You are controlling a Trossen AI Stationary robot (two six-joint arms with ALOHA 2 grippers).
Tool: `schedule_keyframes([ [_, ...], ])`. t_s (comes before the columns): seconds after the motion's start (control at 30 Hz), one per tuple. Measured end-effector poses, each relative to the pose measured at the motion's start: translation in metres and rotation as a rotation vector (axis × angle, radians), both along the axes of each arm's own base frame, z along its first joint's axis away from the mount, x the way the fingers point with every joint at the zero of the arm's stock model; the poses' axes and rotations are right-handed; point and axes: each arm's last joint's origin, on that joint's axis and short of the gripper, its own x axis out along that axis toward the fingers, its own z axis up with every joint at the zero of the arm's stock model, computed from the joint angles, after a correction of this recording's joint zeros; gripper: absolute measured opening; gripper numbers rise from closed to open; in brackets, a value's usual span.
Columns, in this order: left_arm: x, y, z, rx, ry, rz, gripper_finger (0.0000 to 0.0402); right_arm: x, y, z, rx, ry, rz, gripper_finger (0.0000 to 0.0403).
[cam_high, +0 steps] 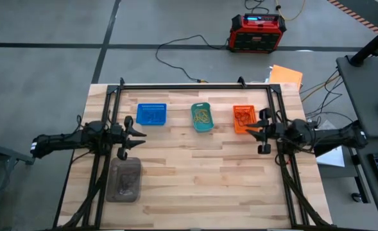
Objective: Sort rubber bands into baskets
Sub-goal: Return to Home Position
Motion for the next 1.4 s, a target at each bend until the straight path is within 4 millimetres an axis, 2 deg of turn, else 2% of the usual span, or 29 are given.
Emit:
schedule_keyframes([
  [0.37,0.0,0.0,0.0,0.0,0.002,0.0,0.0104,-0.012,0.001,-0.002,0.019,-0.001,0.028,0.0072],
  [0.6,0.0,0.0,0.0,0.0,0.0,0.0,0.0104,-0.015,0.008,-0.003,-0.113,0.002,0.248,0.007],
  [0.93,0.0,0.0,0.0,0.0,0.001,0.0,0.0104,-0.012,0.003,-0.006,-0.016,0.043,0.075,0.0079],
  [1.4,0.0,0.0,0.0,0.0,0.002,0.0,0.0104,-0.009,0.002,-0.017,0.032,0.162,0.086,0.0073],
])
